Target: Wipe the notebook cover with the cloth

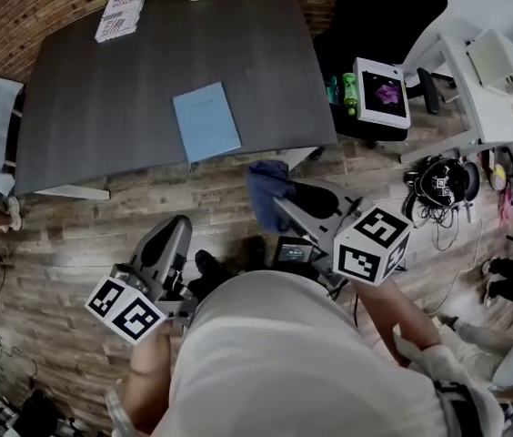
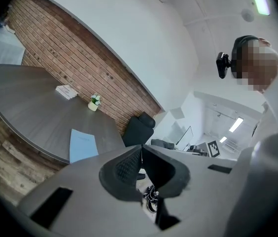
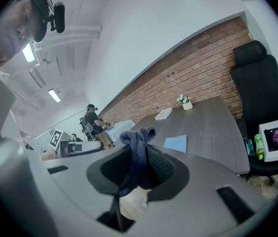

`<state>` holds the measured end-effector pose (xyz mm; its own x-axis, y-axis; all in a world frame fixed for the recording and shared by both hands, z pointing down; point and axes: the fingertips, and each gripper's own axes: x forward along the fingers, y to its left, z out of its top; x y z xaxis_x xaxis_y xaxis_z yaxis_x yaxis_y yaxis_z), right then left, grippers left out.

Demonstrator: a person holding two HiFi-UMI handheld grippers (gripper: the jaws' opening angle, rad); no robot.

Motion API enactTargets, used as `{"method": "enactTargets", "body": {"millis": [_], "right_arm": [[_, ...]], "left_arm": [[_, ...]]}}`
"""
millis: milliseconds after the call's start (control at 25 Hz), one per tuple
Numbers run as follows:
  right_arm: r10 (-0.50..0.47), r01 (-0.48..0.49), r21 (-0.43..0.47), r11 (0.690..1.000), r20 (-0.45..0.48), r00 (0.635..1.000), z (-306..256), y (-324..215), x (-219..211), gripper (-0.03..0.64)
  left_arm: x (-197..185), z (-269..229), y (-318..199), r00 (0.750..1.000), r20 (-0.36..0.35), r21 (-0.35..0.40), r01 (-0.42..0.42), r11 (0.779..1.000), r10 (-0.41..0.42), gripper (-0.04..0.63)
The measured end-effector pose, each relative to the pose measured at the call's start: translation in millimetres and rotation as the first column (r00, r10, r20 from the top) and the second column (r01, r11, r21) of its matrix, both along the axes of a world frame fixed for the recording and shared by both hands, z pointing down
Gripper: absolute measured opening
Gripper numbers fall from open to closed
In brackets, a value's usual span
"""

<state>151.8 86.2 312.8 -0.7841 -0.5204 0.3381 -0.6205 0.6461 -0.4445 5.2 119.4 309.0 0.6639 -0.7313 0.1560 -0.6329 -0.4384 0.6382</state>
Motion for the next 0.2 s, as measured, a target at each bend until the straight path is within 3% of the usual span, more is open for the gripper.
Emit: {"method": "enactTargets", "body": {"millis": [200], "right_arm": [[0.002, -0.002, 0.052, 0.999, 0.013, 1.000, -10, -21, -19, 0.098]], "left_arm": [[-15, -6, -14, 1.000, 0.007, 0.033, -0.002, 0.999, 0.002, 0.011]]}}
